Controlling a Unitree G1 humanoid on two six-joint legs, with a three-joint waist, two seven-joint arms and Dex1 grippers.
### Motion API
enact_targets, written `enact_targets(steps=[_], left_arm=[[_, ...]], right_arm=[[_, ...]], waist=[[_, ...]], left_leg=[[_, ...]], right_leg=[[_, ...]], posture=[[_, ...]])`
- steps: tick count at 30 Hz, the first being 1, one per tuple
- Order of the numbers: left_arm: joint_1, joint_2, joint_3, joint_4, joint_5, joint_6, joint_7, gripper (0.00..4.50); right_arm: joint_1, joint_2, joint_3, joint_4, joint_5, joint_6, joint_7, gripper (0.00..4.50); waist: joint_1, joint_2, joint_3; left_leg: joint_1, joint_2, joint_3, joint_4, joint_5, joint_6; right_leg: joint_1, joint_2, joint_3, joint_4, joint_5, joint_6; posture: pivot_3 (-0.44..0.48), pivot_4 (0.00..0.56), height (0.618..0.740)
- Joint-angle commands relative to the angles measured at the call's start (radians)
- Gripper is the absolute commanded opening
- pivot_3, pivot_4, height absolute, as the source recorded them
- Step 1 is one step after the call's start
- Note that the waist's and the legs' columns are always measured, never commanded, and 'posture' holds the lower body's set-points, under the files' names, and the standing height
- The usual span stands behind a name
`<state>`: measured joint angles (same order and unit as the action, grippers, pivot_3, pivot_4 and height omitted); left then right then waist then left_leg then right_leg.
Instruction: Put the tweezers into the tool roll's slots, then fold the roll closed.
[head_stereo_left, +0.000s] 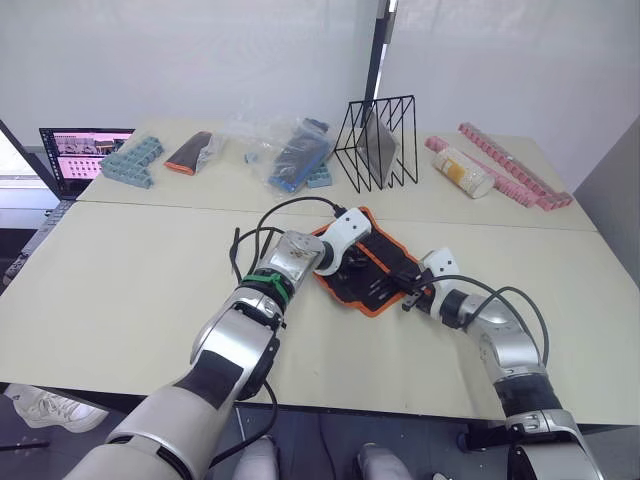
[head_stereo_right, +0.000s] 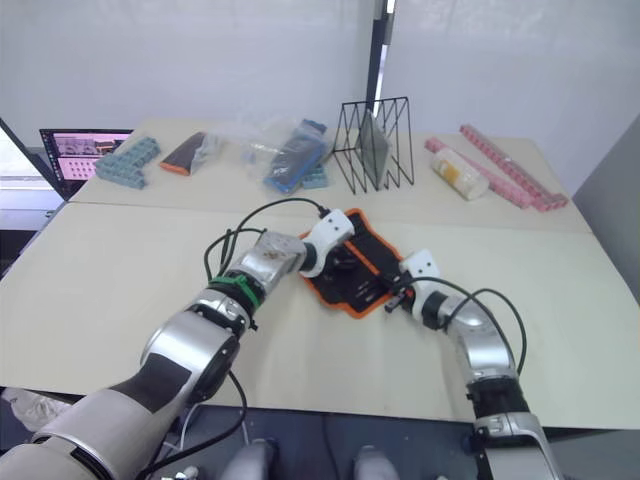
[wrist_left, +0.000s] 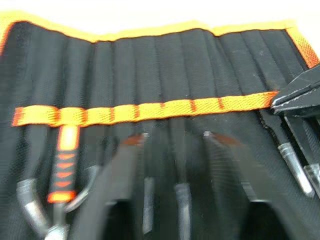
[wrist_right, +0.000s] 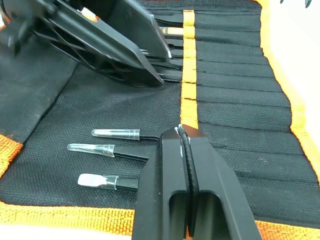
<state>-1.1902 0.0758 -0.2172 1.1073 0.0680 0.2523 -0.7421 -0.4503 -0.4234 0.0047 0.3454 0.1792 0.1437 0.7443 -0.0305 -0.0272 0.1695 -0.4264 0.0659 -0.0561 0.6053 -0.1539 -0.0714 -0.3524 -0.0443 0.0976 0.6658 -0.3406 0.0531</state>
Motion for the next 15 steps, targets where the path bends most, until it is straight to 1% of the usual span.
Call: enact_targets(steps=[1, 3, 4, 7, 9, 11, 15], left_arm=[[0.044, 0.091, 0.012, -0.191, -0.009, 0.087, -0.080, 3.67], [0.090, 0.140, 0.040, -0.339, -0.039, 0.164, -0.104, 4.39], [0.114, 0.161, 0.052, -0.407, -0.052, 0.200, -0.110, 4.45], [0.204, 0.246, 0.103, -0.629, -0.103, 0.318, -0.134, 4.45], [0.253, 0.293, 0.137, -0.740, -0.131, 0.377, -0.133, 4.45], [0.299, 0.330, 0.199, -0.838, -0.170, 0.436, -0.103, 4.45], [0.445, 0.420, 0.323, -1.022, -0.218, 0.520, -0.043, 4.45]], right_arm=[[-0.008, -0.008, 0.000, 0.042, -0.018, -0.007, -0.007, 0.00], [-0.018, -0.007, -0.003, 0.055, -0.013, -0.023, -0.002, 0.00], [-0.023, -0.008, -0.005, 0.062, -0.010, -0.029, 0.000, 0.00], [-0.044, -0.013, -0.018, 0.089, -0.001, -0.039, 0.007, 0.00], [-0.053, -0.018, -0.019, 0.107, -0.003, -0.048, 0.014, 0.00], [-0.060, -0.020, -0.018, 0.125, -0.005, -0.058, 0.021, 0.00], [-0.082, -0.024, -0.010, 0.177, -0.012, -0.080, 0.043, 0.00]], waist=[[-0.008, 0.000, 0.000], [-0.010, 0.000, 0.000], [-0.011, 0.000, 0.000], [-0.009, 0.001, 0.000], [-0.010, 0.001, 0.000], [-0.009, 0.001, 0.000], [-0.012, 0.001, 0.000]], left_leg=[[0.000, 0.000, 0.000, 0.000, 0.000, 0.000], [0.000, 0.000, 0.000, 0.000, 0.000, 0.000], [0.000, 0.000, 0.000, 0.000, 0.000, 0.000], [0.000, 0.000, -0.001, 0.000, 0.000, 0.000], [0.000, 0.000, -0.001, 0.001, 0.000, 0.000], [0.001, 0.000, -0.001, 0.001, 0.000, 0.000], [0.001, 0.000, -0.001, 0.001, 0.000, 0.000]], right_leg=[[0.000, 0.000, 0.000, 0.000, 0.000, 0.000], [0.000, 0.000, 0.000, 0.001, 0.000, 0.000], [0.000, 0.000, 0.000, 0.002, 0.000, 0.000], [0.000, 0.000, 0.000, 0.002, 0.000, 0.000], [0.000, 0.000, 0.000, 0.002, 0.000, 0.000], [0.000, 0.000, 0.000, 0.005, 0.000, 0.000], [0.000, 0.000, 0.000, 0.005, 0.000, 0.000]], posture=[[0.000, 0.150, 0.735], [0.000, 0.150, 0.735], [0.000, 0.150, 0.735], [0.000, 0.150, 0.735], [0.000, 0.150, 0.735], [0.000, 0.150, 0.735], [0.000, 0.150, 0.735]])
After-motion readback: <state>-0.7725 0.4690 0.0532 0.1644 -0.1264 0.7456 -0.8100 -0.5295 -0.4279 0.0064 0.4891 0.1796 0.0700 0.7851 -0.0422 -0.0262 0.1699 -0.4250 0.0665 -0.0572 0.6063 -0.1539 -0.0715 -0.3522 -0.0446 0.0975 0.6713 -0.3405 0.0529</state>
